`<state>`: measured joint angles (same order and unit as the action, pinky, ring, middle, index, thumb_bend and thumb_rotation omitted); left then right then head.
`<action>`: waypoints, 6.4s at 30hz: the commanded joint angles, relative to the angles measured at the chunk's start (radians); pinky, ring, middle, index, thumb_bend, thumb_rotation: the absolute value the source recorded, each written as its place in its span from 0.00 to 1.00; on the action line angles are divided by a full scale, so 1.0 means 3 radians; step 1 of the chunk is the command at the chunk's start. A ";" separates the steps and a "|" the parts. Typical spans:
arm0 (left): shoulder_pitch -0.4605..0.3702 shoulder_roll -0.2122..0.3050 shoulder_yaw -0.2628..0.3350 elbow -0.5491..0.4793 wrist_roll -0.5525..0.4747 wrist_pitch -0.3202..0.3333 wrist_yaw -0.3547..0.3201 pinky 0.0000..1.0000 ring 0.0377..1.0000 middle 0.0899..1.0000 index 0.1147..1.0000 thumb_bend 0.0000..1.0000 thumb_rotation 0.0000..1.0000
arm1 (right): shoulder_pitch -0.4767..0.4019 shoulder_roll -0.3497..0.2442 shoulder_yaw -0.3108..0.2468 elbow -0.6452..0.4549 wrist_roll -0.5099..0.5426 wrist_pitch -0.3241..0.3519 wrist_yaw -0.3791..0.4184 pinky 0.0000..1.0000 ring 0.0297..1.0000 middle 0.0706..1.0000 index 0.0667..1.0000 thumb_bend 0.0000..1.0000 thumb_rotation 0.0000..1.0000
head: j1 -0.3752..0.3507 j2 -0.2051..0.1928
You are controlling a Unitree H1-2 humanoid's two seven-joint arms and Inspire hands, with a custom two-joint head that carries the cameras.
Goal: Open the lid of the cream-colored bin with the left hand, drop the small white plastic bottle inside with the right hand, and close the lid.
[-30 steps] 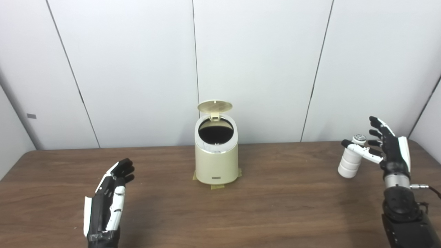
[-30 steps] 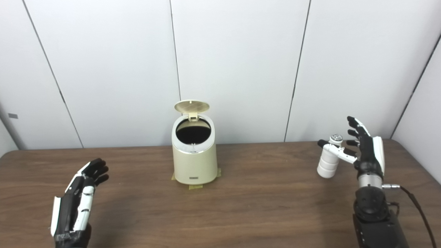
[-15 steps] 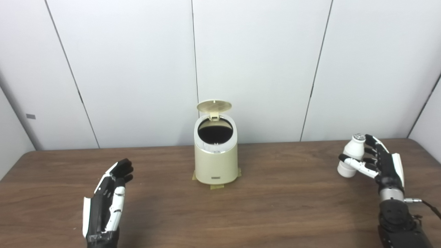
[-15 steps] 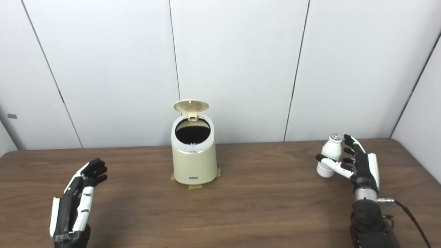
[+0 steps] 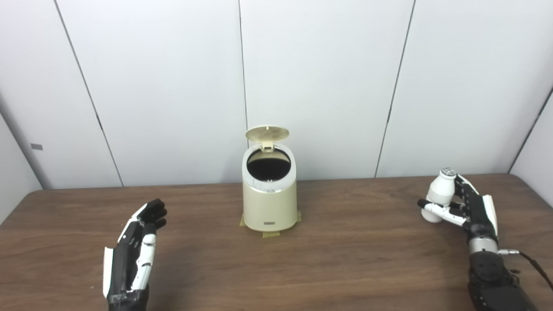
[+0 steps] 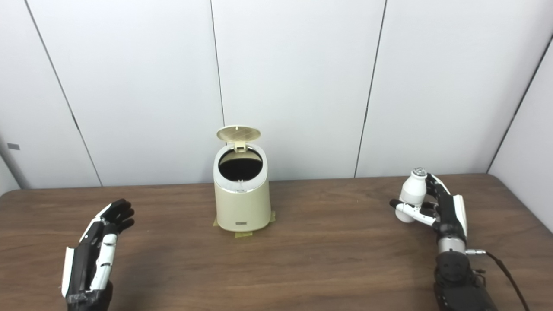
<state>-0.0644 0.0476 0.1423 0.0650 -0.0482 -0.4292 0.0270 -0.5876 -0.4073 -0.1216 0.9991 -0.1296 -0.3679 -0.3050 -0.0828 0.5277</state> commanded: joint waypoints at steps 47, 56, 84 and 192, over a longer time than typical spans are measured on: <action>0.0161 -0.0039 -0.0027 0.0100 -0.0106 -0.0027 -0.0008 0.80 0.81 0.80 0.77 0.30 0.63 | -0.0341 -0.0004 0.0274 0.0347 -0.0191 -0.0337 -0.1174 0.43 0.48 0.49 0.41 0.53 0.00 | 0.0020 0.0046; 0.0148 -0.0043 -0.0045 0.0129 -0.0031 -0.0035 0.0011 0.81 0.81 0.80 0.78 0.29 0.65 | -0.0209 0.0073 0.0185 -0.0486 -0.0123 -0.0107 -0.0831 0.31 0.37 0.44 0.51 0.51 0.00 | 0.0036 0.0030; 0.0049 -0.0070 -0.0073 0.0361 -0.0088 -0.0054 -0.0021 0.83 0.83 0.80 0.79 0.18 0.54 | -0.0066 0.0747 0.0302 -0.2743 -0.0240 0.0763 0.0118 0.32 0.39 0.46 0.48 0.52 0.00 | 0.0070 -0.0021; 0.0126 -0.0157 -0.0377 0.0210 0.0612 0.0019 0.0369 0.75 0.80 0.78 0.78 0.20 0.75 | -0.0656 0.1039 0.1352 -0.1136 -0.1251 -0.0047 -0.0269 0.58 0.66 0.72 0.73 0.99 0.36 | 0.0303 0.0008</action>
<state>-0.0851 0.0217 0.0471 0.0600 0.0949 -0.3967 0.1257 -0.7405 -0.1076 0.2872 0.6901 -0.4993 -0.3601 -0.3914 0.0077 0.5292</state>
